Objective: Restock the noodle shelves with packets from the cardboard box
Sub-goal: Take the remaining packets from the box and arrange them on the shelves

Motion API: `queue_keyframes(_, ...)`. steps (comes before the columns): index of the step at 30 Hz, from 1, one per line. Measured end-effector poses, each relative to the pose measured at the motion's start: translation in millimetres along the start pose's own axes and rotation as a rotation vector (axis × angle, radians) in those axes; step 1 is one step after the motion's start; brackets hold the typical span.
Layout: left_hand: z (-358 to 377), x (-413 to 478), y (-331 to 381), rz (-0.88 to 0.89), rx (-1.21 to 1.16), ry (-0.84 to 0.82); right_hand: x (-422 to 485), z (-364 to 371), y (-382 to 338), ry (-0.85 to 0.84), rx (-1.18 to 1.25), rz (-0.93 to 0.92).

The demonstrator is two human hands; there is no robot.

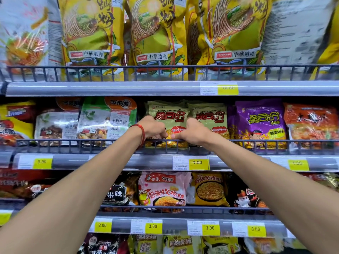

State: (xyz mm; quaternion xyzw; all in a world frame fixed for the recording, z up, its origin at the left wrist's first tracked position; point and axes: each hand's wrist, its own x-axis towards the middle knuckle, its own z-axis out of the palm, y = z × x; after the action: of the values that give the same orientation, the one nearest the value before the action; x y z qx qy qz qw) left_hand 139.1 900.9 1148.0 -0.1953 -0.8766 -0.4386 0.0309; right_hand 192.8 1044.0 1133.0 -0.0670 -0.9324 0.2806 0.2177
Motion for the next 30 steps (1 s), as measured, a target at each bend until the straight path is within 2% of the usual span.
queue_keyframes(11,1,13,-11,-0.029,-0.106,-0.056,1,0,4,-0.02,0.036,0.01)
queue_keyframes(18,0,16,-21,0.013,-0.209,0.036,3,15,-1,0.141,0.013,0.023)
queue_keyframes(21,-2,17,-22,-0.001,-0.219,0.012,1,18,-3,0.175,-0.06,0.037)
queue_keyframes(25,-2,23,-25,0.018,-0.18,-0.027,1,15,-1,0.183,-0.006,0.06)
queue_keyframes(30,-1,27,-28,0.04,-0.159,-0.01,0,18,-9,0.238,-0.079,0.094)
